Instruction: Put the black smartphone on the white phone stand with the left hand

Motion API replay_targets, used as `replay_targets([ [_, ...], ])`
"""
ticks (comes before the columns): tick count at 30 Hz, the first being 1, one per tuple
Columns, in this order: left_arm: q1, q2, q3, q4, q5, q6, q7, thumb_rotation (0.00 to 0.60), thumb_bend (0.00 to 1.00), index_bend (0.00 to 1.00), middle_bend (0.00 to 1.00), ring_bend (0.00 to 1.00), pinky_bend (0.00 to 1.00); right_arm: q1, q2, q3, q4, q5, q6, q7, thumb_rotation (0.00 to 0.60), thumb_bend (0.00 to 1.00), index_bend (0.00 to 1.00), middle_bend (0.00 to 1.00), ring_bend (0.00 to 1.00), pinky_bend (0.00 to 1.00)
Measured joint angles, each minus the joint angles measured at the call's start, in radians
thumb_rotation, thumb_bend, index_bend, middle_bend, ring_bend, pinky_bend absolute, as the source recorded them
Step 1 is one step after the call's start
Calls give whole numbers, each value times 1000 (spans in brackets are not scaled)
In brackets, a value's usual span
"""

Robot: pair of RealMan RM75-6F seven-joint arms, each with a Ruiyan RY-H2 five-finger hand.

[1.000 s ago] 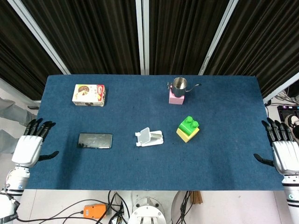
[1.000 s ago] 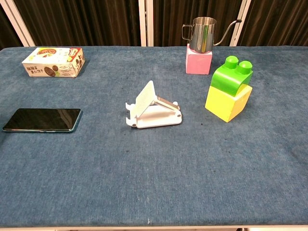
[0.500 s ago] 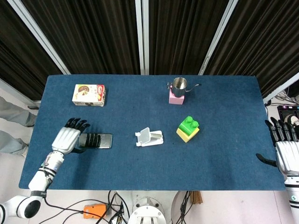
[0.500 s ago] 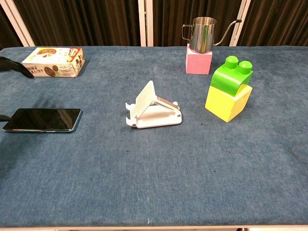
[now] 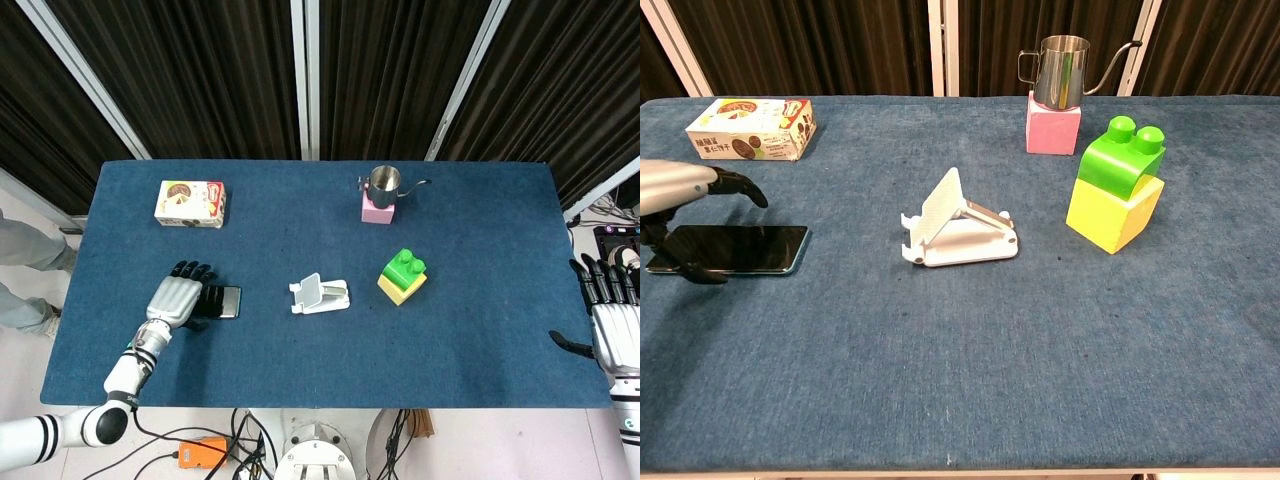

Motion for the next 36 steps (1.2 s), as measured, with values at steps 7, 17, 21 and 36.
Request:
replay_targets([
  [7, -29, -19, 16, 17, -49, 5, 18, 600, 122, 236, 77, 0, 0, 5, -9, 0, 13, 4, -11, 8, 600, 173, 0, 59, 0, 90],
  [17, -51, -39, 36, 55, -64, 0, 3, 600, 142, 256, 77, 0, 0, 7, -13, 1, 20, 10, -19, 13, 600, 173, 0, 59, 0, 90],
  [21, -60, -43, 41, 69, -77, -12, -10, 600, 178, 356, 86, 0, 0, 7, -15, 0, 25, 15, -23, 18, 600, 174, 0, 59, 0, 90],
  [36, -18, -67, 20, 118, 73, 17, -319, 600, 227, 522, 274, 128, 0, 11, -1, 10, 25, 23, -27, 61, 600, 173, 0, 59, 0, 90],
])
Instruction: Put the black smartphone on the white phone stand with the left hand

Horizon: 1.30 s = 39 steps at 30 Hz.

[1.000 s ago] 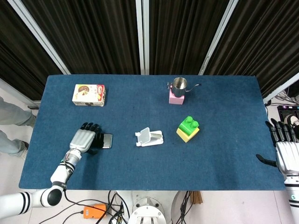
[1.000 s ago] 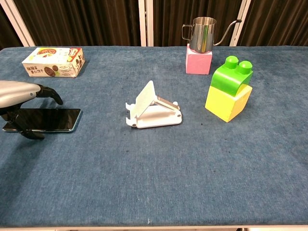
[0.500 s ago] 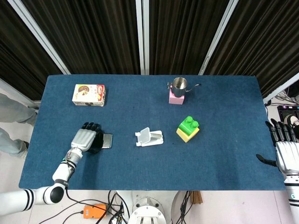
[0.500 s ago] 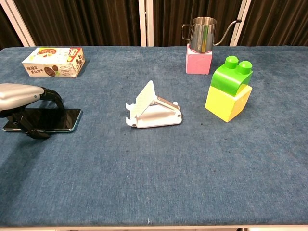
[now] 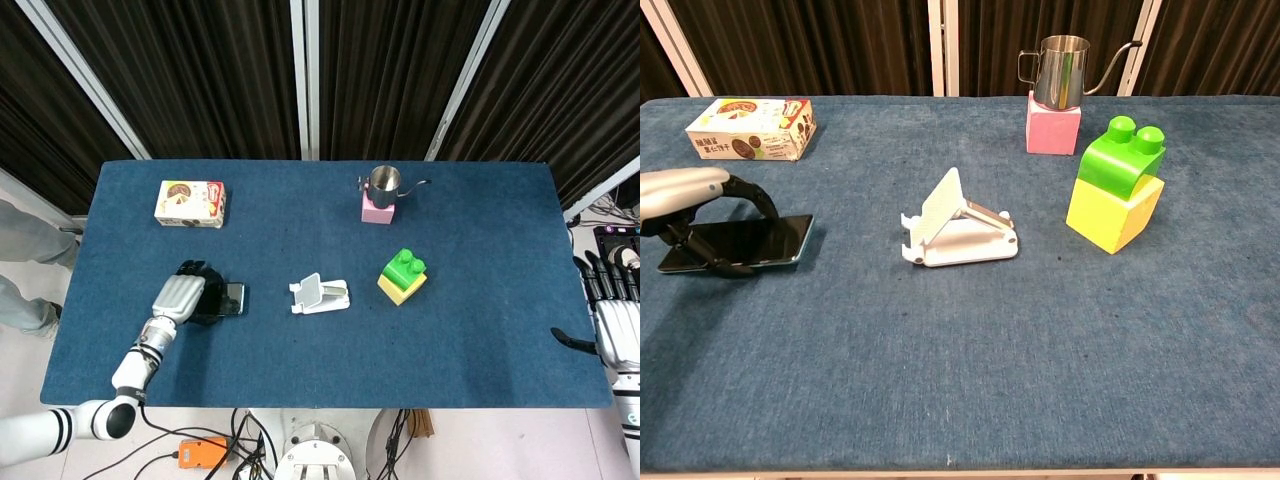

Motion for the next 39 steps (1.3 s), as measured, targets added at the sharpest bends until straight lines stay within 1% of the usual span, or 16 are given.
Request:
replay_targets([
  [3, 16, -11, -7, 26, 52, 9, -107, 600, 247, 538, 371, 233, 13, 1, -10, 0, 0, 1, 0, -17, 600, 173, 0, 59, 0, 90],
  [7, 35, -32, -15, 75, 124, 21, -240, 600, 262, 543, 452, 325, 66, 0, -19, -3, 4, 1, -1, -32, 600, 173, 0, 59, 0, 90],
  [12, 49, -63, -19, 142, 195, 49, -321, 600, 265, 551, 524, 411, 137, -4, -20, -4, 4, 1, 4, -35, 600, 173, 0, 59, 0, 90],
  [15, 52, -71, -19, 161, 223, 59, -351, 600, 266, 567, 602, 501, 210, -4, -18, -7, 3, 1, 0, -37, 600, 174, 0, 59, 0, 90],
  [18, 55, -75, -18, 173, 249, 71, -380, 600, 267, 577, 635, 542, 274, -2, -17, -14, 1, -1, -13, -37, 600, 174, 0, 59, 0, 90],
  [21, 58, -79, -20, 182, 273, 90, -412, 600, 273, 580, 658, 564, 314, 1, -16, -21, 1, -6, -25, -29, 600, 173, 0, 59, 0, 90],
  [27, 61, -69, -40, 164, 296, 118, -489, 600, 274, 580, 659, 567, 316, 4, -13, -21, 4, -11, -26, -21, 600, 174, 0, 59, 0, 90],
  [34, 49, -55, -99, 60, 292, 129, -600, 600, 272, 580, 658, 562, 315, 4, 12, -13, -5, -12, -16, -9, 600, 174, 0, 59, 0, 91],
  [39, 31, -84, -148, 4, 266, 123, -687, 600, 272, 580, 655, 535, 316, 3, 32, -9, -18, -8, -15, -20, 600, 173, 0, 59, 0, 91],
])
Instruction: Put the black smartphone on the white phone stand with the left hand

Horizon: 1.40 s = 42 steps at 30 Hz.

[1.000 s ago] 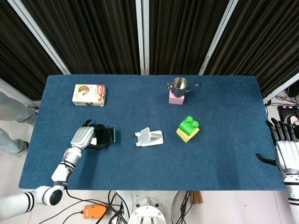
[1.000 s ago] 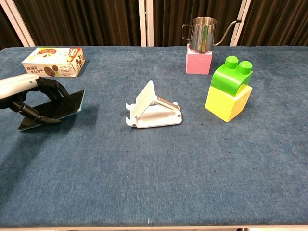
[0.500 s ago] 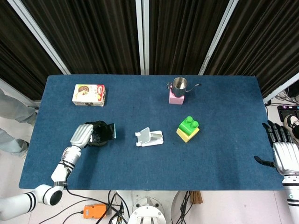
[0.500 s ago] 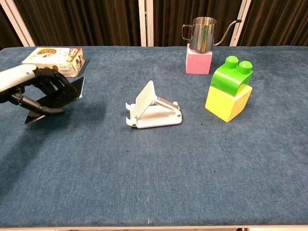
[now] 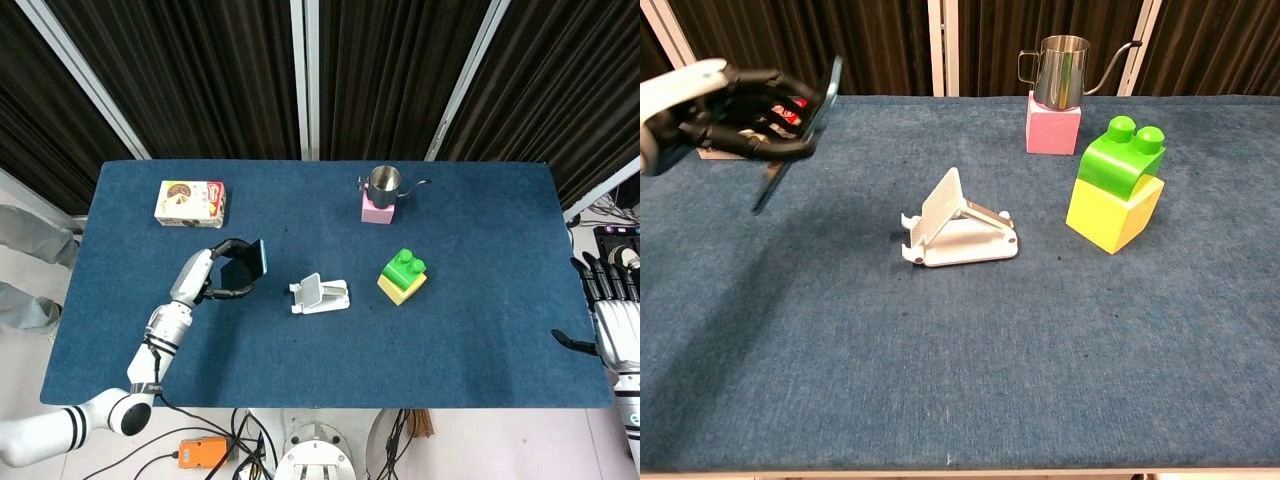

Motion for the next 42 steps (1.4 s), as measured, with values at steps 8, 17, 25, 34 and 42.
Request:
replay_targets([
  [8, -34, -136, -27, 33, 11, 40, -18, 600, 272, 580, 655, 514, 316, -3, 28, -7, -24, 11, -19, 2, 600, 173, 0, 58, 0, 91],
  [17, -65, -319, -41, 164, 25, 94, -49, 600, 272, 580, 655, 503, 315, 2, 26, -11, -28, 18, -34, -4, 600, 174, 0, 59, 0, 91],
  [25, -83, -447, -61, 278, 44, 157, -92, 600, 272, 580, 655, 498, 315, 0, 22, -13, -24, 30, -41, -3, 600, 174, 0, 59, 0, 91],
  [34, -88, -533, -46, 400, 83, 202, -145, 600, 272, 581, 655, 491, 274, -3, 16, -15, -16, 39, -46, 1, 600, 174, 0, 59, 0, 91],
  [42, -84, -593, -38, 482, 96, 221, -192, 600, 271, 580, 655, 483, 259, 0, 13, -14, -14, 44, -54, -4, 600, 173, 0, 59, 0, 91],
])
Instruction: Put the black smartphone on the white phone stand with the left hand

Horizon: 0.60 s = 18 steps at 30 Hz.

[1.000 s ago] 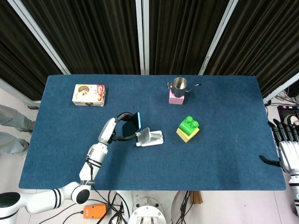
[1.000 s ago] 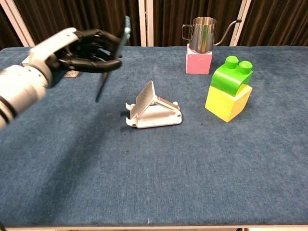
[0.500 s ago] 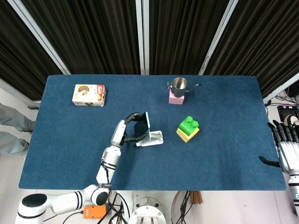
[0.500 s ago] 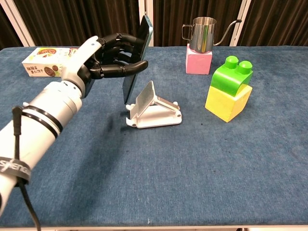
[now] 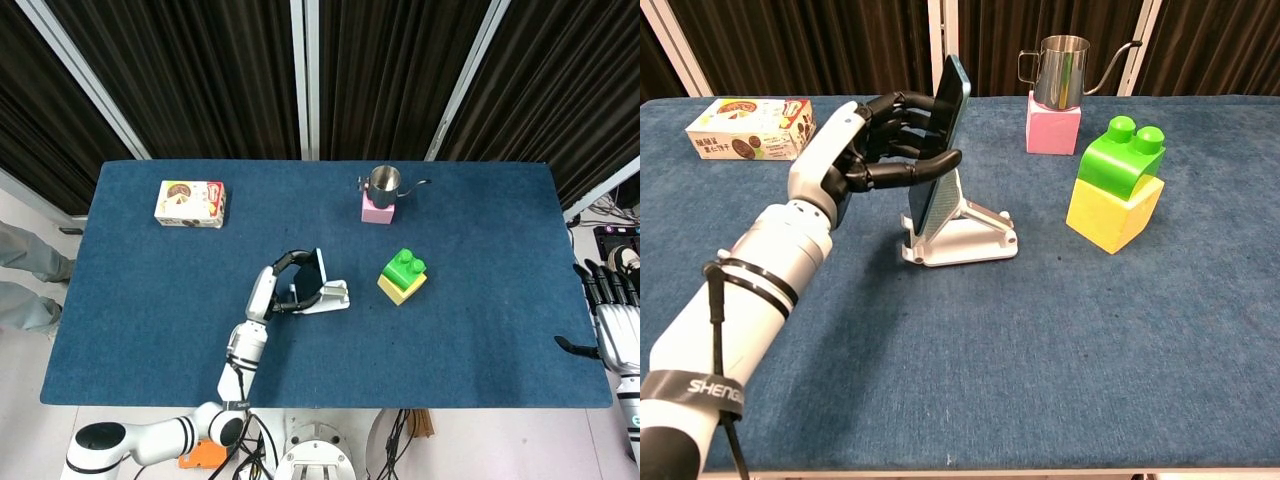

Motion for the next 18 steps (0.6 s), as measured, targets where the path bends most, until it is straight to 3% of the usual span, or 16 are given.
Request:
replay_targets([
  [18, 4, -54, 7, 97, 9, -8, -35, 600, 256, 560, 643, 467, 239, 2, -12, -1, 11, 7, -10, 6, 600, 173, 0, 59, 0, 91],
])
